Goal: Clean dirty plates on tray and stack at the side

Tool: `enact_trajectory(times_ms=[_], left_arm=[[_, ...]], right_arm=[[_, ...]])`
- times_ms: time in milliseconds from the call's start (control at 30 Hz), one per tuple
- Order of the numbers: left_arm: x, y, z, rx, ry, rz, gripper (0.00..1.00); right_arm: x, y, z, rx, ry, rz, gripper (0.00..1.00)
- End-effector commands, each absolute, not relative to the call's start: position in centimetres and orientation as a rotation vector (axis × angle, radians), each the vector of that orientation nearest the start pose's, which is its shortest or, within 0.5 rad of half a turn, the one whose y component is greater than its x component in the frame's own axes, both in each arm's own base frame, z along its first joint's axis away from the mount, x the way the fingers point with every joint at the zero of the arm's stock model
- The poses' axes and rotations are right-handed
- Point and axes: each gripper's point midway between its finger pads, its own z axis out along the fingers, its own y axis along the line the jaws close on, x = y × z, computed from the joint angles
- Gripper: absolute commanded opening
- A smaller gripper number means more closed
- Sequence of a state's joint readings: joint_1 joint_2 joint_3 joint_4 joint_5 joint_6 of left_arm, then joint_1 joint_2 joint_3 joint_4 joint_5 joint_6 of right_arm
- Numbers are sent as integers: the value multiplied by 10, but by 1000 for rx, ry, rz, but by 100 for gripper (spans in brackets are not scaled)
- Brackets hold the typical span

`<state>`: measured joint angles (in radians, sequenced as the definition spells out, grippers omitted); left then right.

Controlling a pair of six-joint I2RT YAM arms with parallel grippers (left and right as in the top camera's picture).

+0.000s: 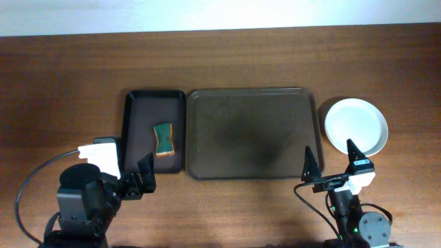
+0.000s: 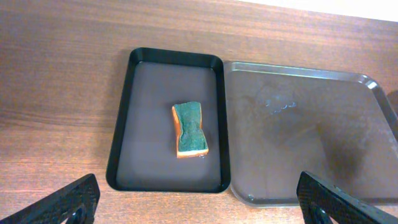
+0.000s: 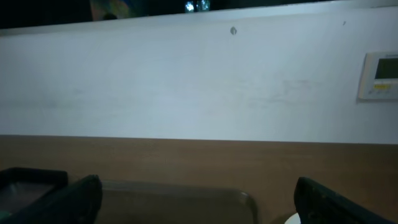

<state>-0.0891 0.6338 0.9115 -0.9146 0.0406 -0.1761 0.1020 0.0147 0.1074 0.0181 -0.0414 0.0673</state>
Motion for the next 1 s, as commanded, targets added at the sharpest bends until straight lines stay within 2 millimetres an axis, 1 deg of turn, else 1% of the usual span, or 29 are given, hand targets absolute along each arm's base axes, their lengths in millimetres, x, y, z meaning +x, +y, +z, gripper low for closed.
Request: enact_trajectory(times_ms=[0, 33, 133, 167, 200, 967], left_arm=[[223, -26, 248, -60, 2211, -173, 100], [223, -26, 248, -60, 2211, -173, 100], [223, -26, 248, -60, 2211, -173, 100], [223, -26, 248, -60, 2211, -173, 100], [223, -26, 248, -60, 2211, -173, 100], [223, -26, 248, -60, 2211, -173, 100]], right_arm=[[240, 29, 210, -67, 1484, 124, 99], [242, 30, 202, -93, 1498, 108, 99], [244, 35, 167, -163, 1593, 84, 99], [244, 36, 159, -168, 1626, 88, 99], [244, 35, 157, -167, 1636, 87, 99], [244, 35, 157, -167, 1636, 87, 99]])
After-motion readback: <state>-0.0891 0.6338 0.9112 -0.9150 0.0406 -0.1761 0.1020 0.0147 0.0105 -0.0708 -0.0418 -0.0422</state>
